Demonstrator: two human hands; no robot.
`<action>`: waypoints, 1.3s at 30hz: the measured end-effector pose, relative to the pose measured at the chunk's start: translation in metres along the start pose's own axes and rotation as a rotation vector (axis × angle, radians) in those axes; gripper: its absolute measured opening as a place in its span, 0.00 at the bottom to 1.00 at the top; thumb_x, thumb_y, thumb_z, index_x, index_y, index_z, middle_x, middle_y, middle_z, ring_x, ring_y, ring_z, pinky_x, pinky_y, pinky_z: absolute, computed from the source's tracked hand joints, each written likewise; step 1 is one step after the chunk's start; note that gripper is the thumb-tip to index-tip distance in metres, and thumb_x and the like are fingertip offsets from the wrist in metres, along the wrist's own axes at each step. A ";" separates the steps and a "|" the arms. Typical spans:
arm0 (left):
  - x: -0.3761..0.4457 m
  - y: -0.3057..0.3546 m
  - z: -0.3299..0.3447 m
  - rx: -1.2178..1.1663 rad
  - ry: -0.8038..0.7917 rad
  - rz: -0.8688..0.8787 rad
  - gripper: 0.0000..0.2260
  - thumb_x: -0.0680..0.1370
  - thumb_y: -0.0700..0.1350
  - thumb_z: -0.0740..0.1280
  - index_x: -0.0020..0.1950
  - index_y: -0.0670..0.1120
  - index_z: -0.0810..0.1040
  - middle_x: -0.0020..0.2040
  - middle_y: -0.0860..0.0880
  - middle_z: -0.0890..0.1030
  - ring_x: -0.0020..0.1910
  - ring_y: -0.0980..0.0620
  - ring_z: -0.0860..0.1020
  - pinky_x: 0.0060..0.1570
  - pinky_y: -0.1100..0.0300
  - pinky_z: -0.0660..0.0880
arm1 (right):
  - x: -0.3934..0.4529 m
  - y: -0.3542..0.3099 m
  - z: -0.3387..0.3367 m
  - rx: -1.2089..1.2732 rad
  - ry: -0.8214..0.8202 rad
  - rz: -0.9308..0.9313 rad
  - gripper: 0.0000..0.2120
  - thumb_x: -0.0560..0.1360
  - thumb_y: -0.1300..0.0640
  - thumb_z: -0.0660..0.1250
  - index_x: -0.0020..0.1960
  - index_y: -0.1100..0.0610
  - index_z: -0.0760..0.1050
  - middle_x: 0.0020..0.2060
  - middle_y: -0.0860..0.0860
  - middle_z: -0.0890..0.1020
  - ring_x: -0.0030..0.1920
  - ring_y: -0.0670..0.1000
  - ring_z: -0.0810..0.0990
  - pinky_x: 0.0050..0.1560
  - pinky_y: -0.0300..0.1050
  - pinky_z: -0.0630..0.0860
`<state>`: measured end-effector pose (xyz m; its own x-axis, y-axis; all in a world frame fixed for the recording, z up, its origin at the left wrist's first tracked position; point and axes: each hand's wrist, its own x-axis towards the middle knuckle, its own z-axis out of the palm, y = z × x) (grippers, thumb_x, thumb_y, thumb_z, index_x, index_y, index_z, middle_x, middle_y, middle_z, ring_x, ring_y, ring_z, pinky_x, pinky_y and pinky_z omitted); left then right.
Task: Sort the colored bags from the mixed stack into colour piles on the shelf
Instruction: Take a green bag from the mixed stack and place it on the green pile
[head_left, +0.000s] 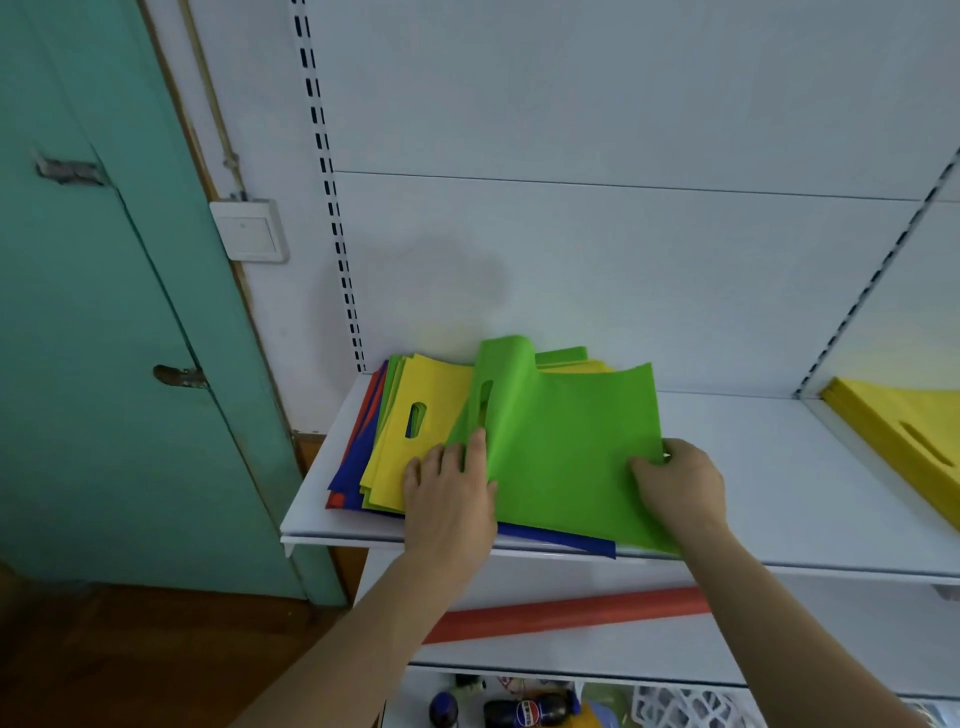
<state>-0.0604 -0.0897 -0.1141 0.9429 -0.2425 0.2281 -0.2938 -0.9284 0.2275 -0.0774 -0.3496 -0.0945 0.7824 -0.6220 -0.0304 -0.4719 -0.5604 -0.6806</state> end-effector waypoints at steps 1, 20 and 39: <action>0.000 -0.001 0.000 0.000 0.006 0.001 0.30 0.85 0.55 0.60 0.84 0.50 0.52 0.76 0.50 0.71 0.77 0.46 0.66 0.75 0.42 0.62 | 0.001 -0.001 -0.002 0.012 -0.023 0.010 0.05 0.75 0.57 0.69 0.45 0.58 0.80 0.36 0.53 0.82 0.40 0.60 0.80 0.38 0.48 0.74; -0.003 -0.001 0.004 -0.071 0.003 0.065 0.43 0.78 0.77 0.41 0.81 0.49 0.62 0.78 0.46 0.68 0.78 0.43 0.65 0.75 0.44 0.66 | 0.013 0.014 -0.009 -0.061 0.224 -0.211 0.14 0.74 0.66 0.64 0.58 0.57 0.77 0.46 0.58 0.81 0.42 0.61 0.74 0.43 0.51 0.68; 0.088 -0.008 -0.050 -1.091 0.353 -0.181 0.13 0.81 0.46 0.72 0.62 0.61 0.78 0.56 0.57 0.85 0.56 0.55 0.83 0.56 0.49 0.80 | 0.008 -0.005 -0.057 0.522 0.440 -0.404 0.04 0.83 0.44 0.60 0.53 0.42 0.67 0.39 0.41 0.78 0.40 0.39 0.76 0.35 0.47 0.66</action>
<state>0.0172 -0.0896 -0.0481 0.9393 0.1211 0.3209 -0.3000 -0.1638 0.9398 -0.0921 -0.3826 -0.0500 0.5688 -0.6453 0.5100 0.1509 -0.5276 -0.8360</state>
